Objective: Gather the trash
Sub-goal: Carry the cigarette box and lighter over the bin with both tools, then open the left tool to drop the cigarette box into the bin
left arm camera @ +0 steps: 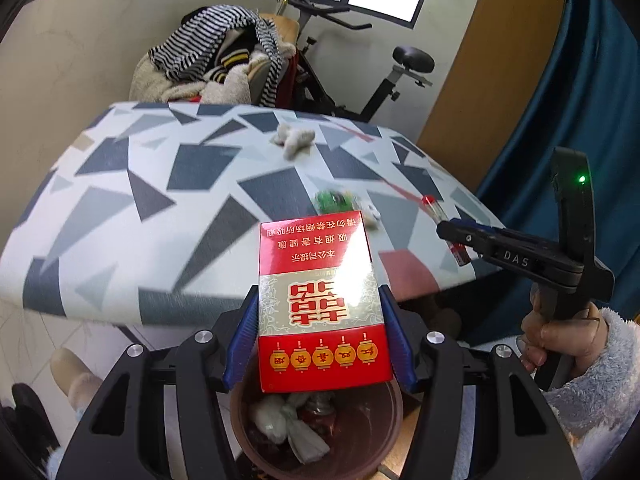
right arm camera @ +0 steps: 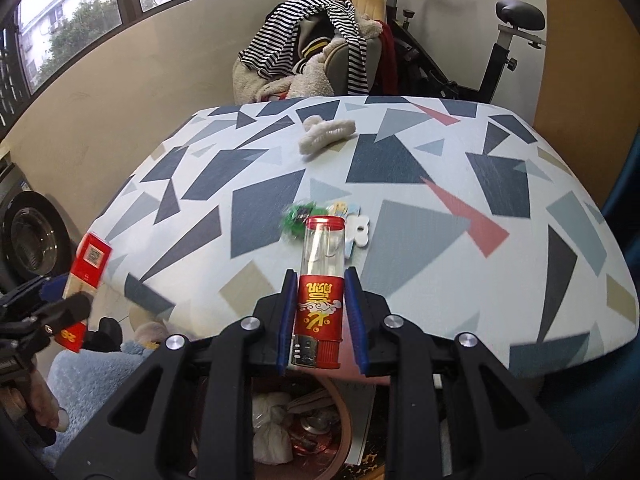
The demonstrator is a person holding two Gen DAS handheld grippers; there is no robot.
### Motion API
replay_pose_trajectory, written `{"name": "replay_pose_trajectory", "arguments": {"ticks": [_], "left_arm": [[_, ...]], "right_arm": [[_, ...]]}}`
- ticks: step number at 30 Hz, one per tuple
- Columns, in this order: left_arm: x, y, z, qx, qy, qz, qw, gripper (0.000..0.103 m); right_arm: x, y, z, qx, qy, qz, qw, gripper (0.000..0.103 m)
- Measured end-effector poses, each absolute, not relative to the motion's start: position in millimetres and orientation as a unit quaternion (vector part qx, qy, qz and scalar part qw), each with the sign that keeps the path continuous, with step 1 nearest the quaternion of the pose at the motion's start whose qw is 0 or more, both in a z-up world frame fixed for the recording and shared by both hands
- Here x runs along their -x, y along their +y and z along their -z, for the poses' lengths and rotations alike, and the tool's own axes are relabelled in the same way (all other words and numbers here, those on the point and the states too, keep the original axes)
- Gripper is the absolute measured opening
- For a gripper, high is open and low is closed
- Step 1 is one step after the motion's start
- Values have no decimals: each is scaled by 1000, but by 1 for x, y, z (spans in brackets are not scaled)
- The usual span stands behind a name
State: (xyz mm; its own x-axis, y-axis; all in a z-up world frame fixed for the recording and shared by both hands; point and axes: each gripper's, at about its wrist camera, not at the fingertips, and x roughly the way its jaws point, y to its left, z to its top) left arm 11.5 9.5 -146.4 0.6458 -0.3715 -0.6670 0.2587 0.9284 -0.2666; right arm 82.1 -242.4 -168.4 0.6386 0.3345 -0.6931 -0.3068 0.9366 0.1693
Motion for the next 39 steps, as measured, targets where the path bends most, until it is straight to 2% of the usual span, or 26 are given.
{"name": "replay_pose_trajectory", "arguments": {"ticks": [21, 25, 30, 35, 39], "left_arm": [[14, -12, 200, 40, 434, 183, 881, 57], [14, -14, 203, 40, 431, 185, 882, 69], [17, -8, 205, 39, 421, 172, 890, 74], [23, 9, 201, 51, 397, 133, 907, 90], [26, 21, 197, 58, 384, 104, 916, 95]], "right_arm": [[-31, -245, 189, -33, 393, -184, 900, 27], [-28, -244, 191, -29, 394, -185, 900, 27], [-23, -238, 200, -22, 400, -186, 897, 27], [-16, -237, 213, -40, 391, -207, 896, 27], [-11, -234, 233, -40, 388, -215, 895, 27]]}}
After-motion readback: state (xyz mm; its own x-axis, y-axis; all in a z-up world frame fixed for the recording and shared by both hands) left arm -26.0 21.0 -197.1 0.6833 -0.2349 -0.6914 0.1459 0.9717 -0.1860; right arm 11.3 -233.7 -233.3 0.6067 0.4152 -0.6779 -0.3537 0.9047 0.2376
